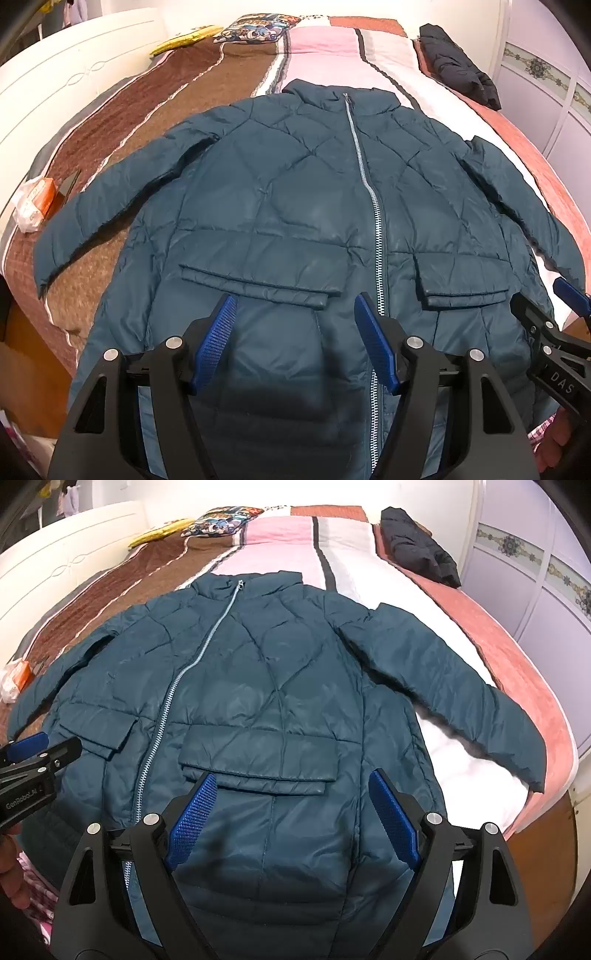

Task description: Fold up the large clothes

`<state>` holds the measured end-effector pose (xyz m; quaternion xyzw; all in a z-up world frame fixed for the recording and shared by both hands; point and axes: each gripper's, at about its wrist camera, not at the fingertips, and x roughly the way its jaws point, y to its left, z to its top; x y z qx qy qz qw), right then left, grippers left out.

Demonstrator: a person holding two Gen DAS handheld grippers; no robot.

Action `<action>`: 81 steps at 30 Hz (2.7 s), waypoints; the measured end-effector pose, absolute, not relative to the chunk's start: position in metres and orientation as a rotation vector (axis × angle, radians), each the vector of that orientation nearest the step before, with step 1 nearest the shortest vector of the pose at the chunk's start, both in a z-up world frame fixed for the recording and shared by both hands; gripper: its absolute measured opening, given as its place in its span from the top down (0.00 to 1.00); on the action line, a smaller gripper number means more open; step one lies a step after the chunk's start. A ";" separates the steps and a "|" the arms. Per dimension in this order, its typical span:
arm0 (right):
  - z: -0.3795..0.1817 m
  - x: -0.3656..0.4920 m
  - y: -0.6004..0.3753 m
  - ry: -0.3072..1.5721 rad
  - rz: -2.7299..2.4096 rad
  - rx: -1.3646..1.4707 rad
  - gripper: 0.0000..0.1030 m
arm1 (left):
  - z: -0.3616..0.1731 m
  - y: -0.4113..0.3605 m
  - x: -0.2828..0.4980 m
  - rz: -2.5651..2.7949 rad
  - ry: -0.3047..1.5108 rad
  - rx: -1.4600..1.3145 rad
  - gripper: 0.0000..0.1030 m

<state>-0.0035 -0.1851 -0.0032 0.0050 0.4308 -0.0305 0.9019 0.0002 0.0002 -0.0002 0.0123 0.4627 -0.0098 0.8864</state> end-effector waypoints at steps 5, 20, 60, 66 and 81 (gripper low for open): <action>-0.001 -0.003 -0.186 0.893 -0.061 0.015 0.19 | 0.000 0.000 0.000 -0.016 0.961 0.031 0.36; -0.006 -0.001 -0.189 0.904 -0.063 0.024 0.19 | -0.005 0.000 -0.001 -0.013 0.973 0.032 0.35; -0.010 0.000 -0.192 0.916 -0.063 0.034 0.19 | -0.005 0.001 0.000 -0.014 0.977 0.030 0.35; -0.011 -0.001 -0.193 0.916 -0.063 0.034 0.19 | -0.005 0.001 0.000 -0.014 0.976 0.030 0.35; -0.016 -0.004 -0.200 0.919 -0.069 0.050 0.19 | -0.005 0.001 0.000 -0.014 0.977 0.030 0.35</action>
